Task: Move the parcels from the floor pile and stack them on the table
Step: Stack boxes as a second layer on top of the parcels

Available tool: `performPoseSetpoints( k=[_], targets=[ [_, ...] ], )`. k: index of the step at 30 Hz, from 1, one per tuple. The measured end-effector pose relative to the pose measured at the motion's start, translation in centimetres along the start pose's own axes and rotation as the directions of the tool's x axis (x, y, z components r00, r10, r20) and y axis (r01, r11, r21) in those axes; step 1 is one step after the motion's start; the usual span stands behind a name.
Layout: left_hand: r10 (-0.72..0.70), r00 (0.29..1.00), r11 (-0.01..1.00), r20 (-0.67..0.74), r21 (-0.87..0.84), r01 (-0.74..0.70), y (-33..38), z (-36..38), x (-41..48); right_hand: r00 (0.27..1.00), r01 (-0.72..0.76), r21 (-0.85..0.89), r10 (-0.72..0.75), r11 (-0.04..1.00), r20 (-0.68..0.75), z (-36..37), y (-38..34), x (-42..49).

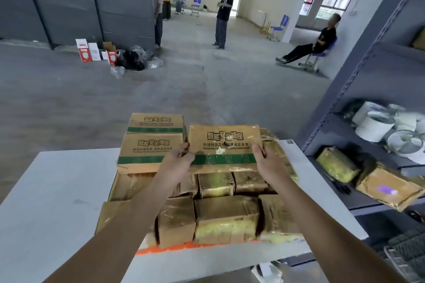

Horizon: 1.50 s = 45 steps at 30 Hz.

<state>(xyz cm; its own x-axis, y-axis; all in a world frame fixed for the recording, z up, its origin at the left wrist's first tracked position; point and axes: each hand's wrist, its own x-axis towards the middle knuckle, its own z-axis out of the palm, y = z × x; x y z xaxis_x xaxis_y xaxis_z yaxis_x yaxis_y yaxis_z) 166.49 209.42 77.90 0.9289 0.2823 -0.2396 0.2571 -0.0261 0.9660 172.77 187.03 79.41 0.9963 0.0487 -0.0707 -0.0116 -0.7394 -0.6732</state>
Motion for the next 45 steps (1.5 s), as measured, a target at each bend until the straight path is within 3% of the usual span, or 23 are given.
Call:
performPoseSetpoints(
  k=[4,7,12,17,20,32,45],
  targets=[
    [0.024,0.999,0.996,0.029,0.09,-0.027,0.6,-0.9,5.2,1.0,-0.023,-0.089,0.024,0.996,0.017,0.7,-1.4,4.5],
    [0.098,0.995,0.955,-0.007,0.283,-0.092,0.5,-1.4,8.4,0.997,-0.059,-0.156,0.065,0.986,0.033,1.6,-1.9,7.2],
    [0.158,0.987,0.697,0.037,0.704,-0.137,-0.7,-1.3,14.4,0.99,-0.118,-0.189,0.131,0.975,0.058,3.1,-1.0,12.0],
    [0.09,0.993,0.442,0.07,0.891,-0.103,-2.6,-1.9,18.2,0.989,-0.11,-0.184,0.126,0.977,0.078,3.7,-0.3,16.2],
    [0.123,0.99,0.33,0.069,0.938,-0.107,-3.9,-2.2,18.5,0.985,-0.068,-0.206,0.099,0.976,0.14,4.4,-0.1,18.6],
    [0.202,0.979,0.349,0.024,0.932,-0.095,-5.4,-2.3,18.1,0.969,0.027,-0.292,0.047,0.956,0.242,8.1,0.0,23.1],
    [0.14,0.986,0.222,0.095,0.967,-0.125,-4.1,-2.0,17.9,0.979,0.069,-0.479,0.033,0.875,0.201,8.5,0.0,23.0]
  ],
)
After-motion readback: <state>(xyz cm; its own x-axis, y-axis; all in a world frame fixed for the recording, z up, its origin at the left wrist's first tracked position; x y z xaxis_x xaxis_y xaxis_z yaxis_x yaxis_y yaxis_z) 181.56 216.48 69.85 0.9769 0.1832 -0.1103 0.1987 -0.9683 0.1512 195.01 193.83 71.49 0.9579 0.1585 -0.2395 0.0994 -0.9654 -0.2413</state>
